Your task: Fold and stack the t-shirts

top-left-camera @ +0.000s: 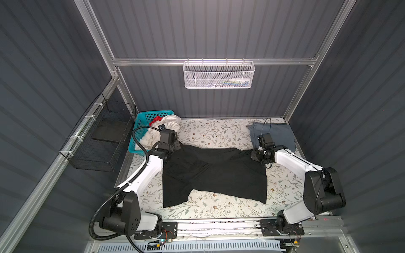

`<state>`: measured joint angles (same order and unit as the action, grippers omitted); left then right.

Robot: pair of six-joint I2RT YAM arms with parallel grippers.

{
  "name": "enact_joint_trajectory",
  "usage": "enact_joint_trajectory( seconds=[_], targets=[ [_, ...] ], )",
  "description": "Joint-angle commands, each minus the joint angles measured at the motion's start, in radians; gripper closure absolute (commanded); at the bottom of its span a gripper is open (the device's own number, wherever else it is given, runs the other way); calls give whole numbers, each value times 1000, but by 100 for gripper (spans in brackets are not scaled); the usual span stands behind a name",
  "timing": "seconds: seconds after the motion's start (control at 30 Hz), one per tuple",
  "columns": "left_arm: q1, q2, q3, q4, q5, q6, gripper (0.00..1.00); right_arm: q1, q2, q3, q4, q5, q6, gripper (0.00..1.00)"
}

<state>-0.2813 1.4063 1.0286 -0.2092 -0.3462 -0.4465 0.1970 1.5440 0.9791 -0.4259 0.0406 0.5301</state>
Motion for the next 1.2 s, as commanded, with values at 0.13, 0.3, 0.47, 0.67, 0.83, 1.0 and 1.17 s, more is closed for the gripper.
enact_joint_trajectory(
  seconds=[0.13,0.3,0.47,0.67,0.83,1.0,1.17],
  targets=[
    [7,125,144,-25,-88,63,100,-71,-10,72,-52,-12,-52,100],
    [12,197,217,-26,-80,61,100,-113,12,148,-68,-23,-68,100],
    [19,279,312,-32,-67,79,100,-153,78,224,-65,-65,-86,100],
    [30,381,456,-47,-72,113,100,-191,170,310,-60,-89,-81,100],
    [46,473,574,-71,-66,129,100,-207,256,409,-81,-108,-87,100],
    [59,555,696,-92,-36,134,100,-221,300,479,-87,-114,-87,100],
    [78,692,863,-150,-21,153,100,-234,387,584,-110,-95,-91,100]
  ],
)
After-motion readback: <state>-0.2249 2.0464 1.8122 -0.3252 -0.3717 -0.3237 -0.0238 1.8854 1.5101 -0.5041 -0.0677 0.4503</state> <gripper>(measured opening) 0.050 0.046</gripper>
